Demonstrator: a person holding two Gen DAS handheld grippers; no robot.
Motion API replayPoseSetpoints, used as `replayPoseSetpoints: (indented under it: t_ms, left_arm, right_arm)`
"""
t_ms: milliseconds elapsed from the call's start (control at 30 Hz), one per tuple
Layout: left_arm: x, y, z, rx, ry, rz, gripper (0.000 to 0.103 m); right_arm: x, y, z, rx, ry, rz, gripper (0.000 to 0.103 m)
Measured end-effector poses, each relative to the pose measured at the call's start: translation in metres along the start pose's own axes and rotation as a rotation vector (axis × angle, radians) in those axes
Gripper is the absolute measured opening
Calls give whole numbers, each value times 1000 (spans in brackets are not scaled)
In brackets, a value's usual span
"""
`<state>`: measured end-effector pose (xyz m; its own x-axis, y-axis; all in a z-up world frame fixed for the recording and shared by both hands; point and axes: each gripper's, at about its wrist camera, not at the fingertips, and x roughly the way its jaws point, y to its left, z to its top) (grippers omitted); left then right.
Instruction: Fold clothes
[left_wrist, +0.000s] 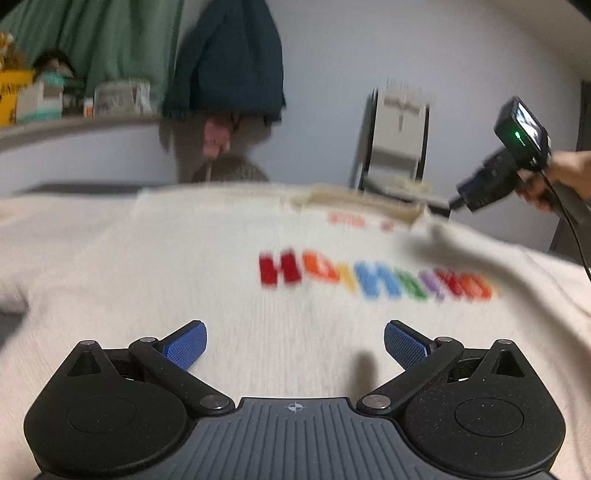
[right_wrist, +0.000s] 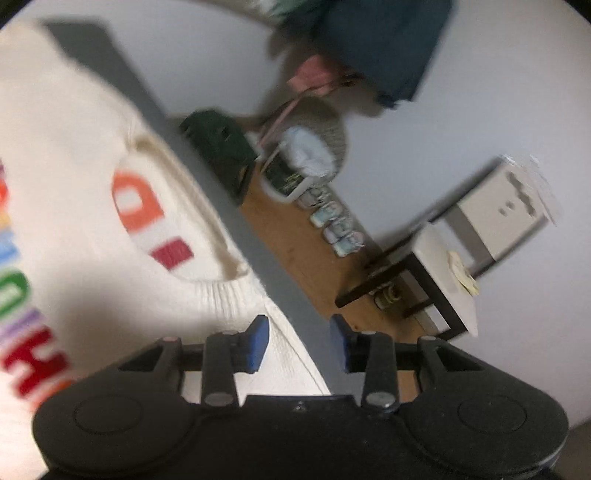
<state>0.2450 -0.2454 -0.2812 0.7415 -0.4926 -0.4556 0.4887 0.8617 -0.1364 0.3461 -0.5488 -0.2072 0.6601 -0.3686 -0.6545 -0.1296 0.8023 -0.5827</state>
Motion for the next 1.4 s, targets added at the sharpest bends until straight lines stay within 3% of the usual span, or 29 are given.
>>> replayPoseSetpoints:
  t_ms: [167,267,400,500,633,667,700,800,900,967,1000,1033,1100,1200,1300,1400]
  left_arm:
    - [9,1,-3,-12,61,3,103]
    - [10,3,-4,-26,73,-3,103]
    - [11,4,-3,-43,66,-9,103]
    - [12,2,-3,-35,67,-3,103]
    - [11,1,-3,-33,67,0,103]
    - [12,2,-3,-33,67,-1,103]
    - [12,2,-3,-33,67,-1,103]
    - [12,2,-3,-32,68,-1,103]
    - [12,2,-3,-29,71,2,103]
    - [12,1,-3,-23,73,6,103]
    - [12,0,-3,-19,74,9,103]
    - [12,0,-3,-15,75,12,103]
    - [13,-2,-3,-3,79,21,103]
    - [13,-5,-4,12,83,32,103]
    - [12,-3,-3,5,81,27,103]
    - [11,-1,-3,-7,78,19,103]
  right_arm:
    - [49,-3,4,-69,32,40,22]
    - [57,-6,0,-83,56,119,21]
    - [49,-8,-2,-49,18,225,21]
    - [52,-2,1,-36,-8,229,21]
    - [69,14,6,-41,6,96,20]
    - [70,14,7,-13,6,92,15]
    - [71,12,9,26,4,97,3]
    - [72,-4,15,198,-28,86,0]
    - [82,-30,13,430,46,84,1]
    - [77,-38,7,503,40,126,4]
    - [67,-39,6,517,-9,153,15]
    - [55,-38,8,518,-65,190,39]
    - [30,-36,13,508,-173,275,62]
    - [11,-14,41,483,-228,401,60]
    - [15,24,79,492,-185,470,46]
    - [30,53,110,530,-159,465,45]
